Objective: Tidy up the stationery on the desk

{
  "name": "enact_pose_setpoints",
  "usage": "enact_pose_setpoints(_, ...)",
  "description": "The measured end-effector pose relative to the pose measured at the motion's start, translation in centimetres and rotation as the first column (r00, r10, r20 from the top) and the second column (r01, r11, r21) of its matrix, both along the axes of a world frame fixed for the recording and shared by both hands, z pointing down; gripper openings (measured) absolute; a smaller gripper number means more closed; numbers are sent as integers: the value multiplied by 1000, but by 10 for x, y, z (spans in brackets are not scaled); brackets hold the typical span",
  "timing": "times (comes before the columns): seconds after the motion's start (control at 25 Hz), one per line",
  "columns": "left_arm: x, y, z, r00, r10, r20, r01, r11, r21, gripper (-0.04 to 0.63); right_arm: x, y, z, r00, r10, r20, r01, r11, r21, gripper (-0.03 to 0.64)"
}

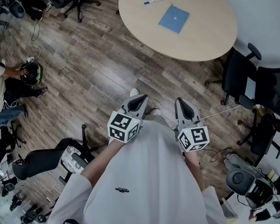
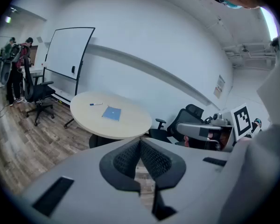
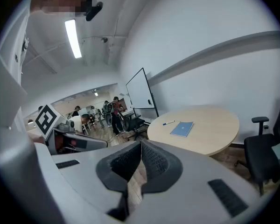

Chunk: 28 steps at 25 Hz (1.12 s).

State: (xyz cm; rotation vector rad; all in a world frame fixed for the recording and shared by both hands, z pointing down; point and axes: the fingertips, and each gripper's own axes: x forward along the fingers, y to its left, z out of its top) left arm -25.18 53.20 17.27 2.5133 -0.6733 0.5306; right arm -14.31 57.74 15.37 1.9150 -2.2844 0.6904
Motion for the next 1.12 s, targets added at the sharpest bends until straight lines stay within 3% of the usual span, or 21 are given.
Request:
enact_pose_setpoints(0.24,4,29,-13,1000,-6,-20,6,1000,-1,20,-11,31,-2,999,-21,25,21,1000,-10,35)
enact_pose_setpoints(0.36,6,36,-14,1000,-1,-2,1,998,57,20,-12,36,1,999,-46,-8,46,999,3,35)
enact_pose_setpoints(0.44,5,33,-8,1000,3,25,-5,996,85,20,-12,38,13,999,-30,24,30,999,-11,35)
enact_pose_setpoints(0.56,1,38,-2,1000,25,11,-26,1000,13,20,-13,49,20,993,-12,118,14,1000,-17,35)
enact_pose_setpoints(0.8,-4,18,14,1000,-20,4,20,998,-65,20,-3,34,27,997,10,80,-7,999,-32,35)
enact_pose_setpoints(1.12,74,-71,34,995,93,-30,-96,987,-127,20,55,-72,32,993,77,92,-73,996,-46,35)
